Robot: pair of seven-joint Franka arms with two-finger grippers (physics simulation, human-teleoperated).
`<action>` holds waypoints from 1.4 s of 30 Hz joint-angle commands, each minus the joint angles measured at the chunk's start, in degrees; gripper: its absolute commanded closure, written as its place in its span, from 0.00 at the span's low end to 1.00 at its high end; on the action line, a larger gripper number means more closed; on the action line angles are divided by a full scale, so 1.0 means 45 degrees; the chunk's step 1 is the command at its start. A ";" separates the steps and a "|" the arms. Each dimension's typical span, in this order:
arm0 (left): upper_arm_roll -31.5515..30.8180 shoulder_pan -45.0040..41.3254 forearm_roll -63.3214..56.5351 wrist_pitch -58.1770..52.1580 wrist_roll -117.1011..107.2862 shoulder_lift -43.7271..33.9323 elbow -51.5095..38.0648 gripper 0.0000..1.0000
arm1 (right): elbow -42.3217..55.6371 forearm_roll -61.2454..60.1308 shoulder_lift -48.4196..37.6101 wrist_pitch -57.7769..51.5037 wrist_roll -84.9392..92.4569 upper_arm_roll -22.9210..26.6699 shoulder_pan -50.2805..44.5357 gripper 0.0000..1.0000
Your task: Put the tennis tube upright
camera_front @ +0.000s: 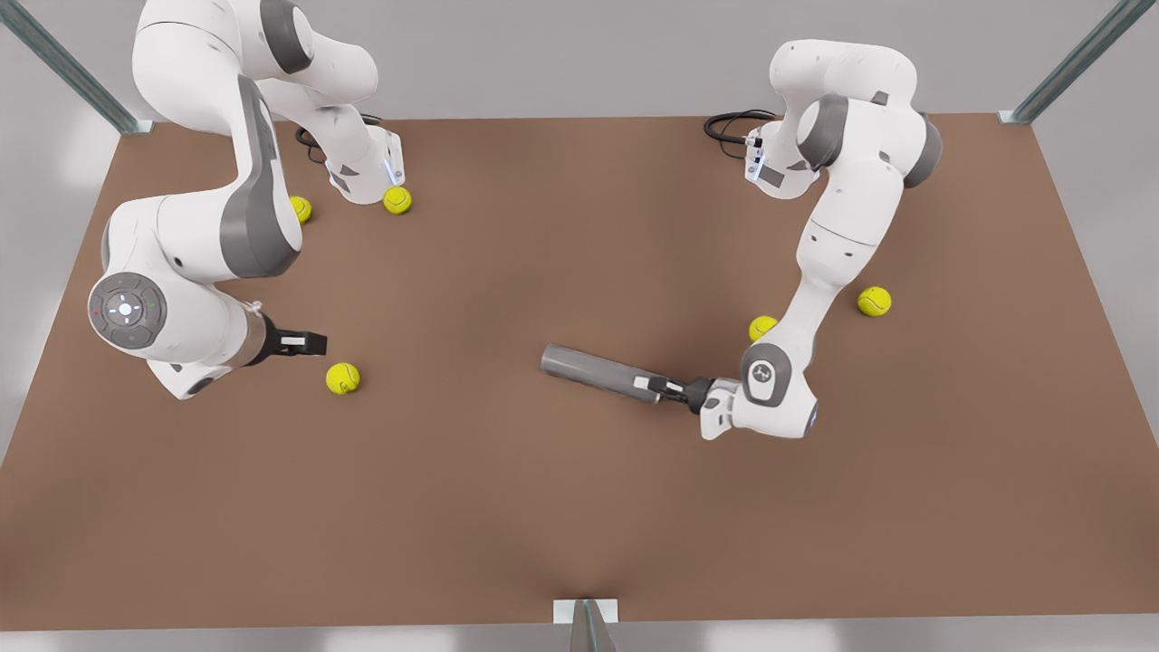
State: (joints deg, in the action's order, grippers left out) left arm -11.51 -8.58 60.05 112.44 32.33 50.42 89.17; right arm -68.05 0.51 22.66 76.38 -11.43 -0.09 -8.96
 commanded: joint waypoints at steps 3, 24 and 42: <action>0.0019 0.0091 -0.0025 -0.0397 0.0159 -0.0072 -0.0050 0.69 | 0.0006 0.0003 -0.0017 -0.0020 -0.0234 0.0001 -0.0002 0.00; 0.1972 0.0247 -0.4456 -0.2448 -0.1090 -0.3978 -0.0031 0.79 | 0.1392 -0.0271 -0.0134 -0.0059 -0.0351 0.0001 -0.0353 0.00; 0.3554 0.0325 -0.9437 -0.1120 -0.1618 -0.5854 -0.0812 0.79 | 0.1334 -0.0329 -0.0115 -0.0040 -0.0312 -0.0019 -0.0373 0.00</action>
State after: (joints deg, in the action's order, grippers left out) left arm 4.47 -7.14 21.98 103.79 27.38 24.15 85.64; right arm -62.08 -0.89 22.23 76.20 -12.60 -0.18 -10.63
